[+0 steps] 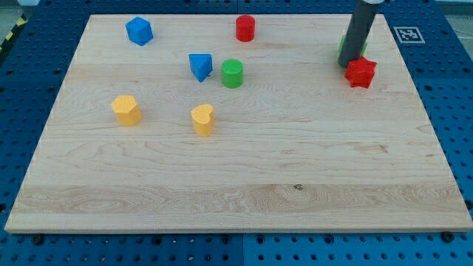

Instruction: Move arm away from the green star

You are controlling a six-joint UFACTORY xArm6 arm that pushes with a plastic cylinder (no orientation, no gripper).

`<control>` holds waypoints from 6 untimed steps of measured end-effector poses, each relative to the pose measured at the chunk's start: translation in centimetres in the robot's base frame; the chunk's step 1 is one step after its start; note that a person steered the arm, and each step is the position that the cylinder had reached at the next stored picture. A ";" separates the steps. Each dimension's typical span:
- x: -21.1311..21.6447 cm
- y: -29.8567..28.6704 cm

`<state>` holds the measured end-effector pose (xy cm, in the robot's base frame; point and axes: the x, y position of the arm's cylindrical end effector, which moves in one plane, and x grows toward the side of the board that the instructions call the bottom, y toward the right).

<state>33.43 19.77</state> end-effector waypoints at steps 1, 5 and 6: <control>-0.5 0.8; -5.9 1.2; -3.8 -2.7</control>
<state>29.65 17.02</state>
